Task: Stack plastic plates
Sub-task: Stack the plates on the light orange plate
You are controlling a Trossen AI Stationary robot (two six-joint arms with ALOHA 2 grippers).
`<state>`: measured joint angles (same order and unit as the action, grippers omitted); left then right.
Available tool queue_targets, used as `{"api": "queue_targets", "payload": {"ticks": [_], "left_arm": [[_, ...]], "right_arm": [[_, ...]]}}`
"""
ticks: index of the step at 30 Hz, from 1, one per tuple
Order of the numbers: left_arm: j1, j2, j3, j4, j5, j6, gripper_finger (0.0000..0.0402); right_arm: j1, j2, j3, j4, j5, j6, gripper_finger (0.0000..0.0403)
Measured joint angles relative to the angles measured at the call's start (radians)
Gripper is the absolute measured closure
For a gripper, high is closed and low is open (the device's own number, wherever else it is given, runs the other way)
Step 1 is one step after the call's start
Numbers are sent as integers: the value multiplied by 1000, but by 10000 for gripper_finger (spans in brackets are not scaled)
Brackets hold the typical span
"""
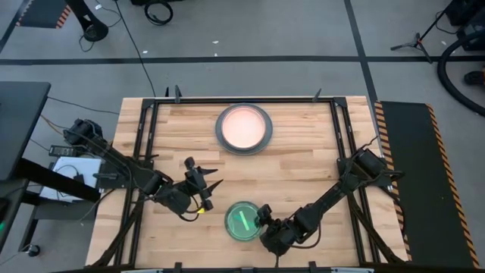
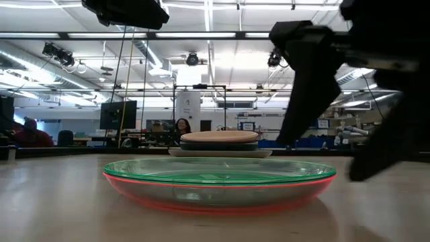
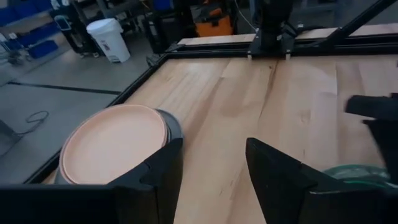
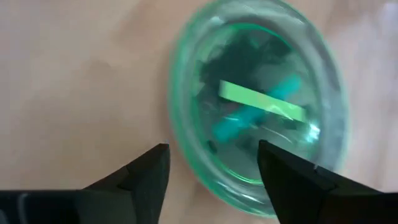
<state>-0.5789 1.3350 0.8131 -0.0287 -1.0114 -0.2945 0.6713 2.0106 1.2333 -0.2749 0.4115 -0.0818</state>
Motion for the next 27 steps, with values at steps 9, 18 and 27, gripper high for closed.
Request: {"api": "queue_targets", "payload": {"ticks": [9,18,27], "left_arm": [[-15,0,0,-1,15,-9,221],[-28,0,0,2,15,-53,221],[-27,0,0,0,15,-54,221]], "right_arm": [[-28,10,-39,70,-110,-113,220],[-8,58,-40,104,48,-288,231],[-27,52,-39,55,21,-385,241]]}}
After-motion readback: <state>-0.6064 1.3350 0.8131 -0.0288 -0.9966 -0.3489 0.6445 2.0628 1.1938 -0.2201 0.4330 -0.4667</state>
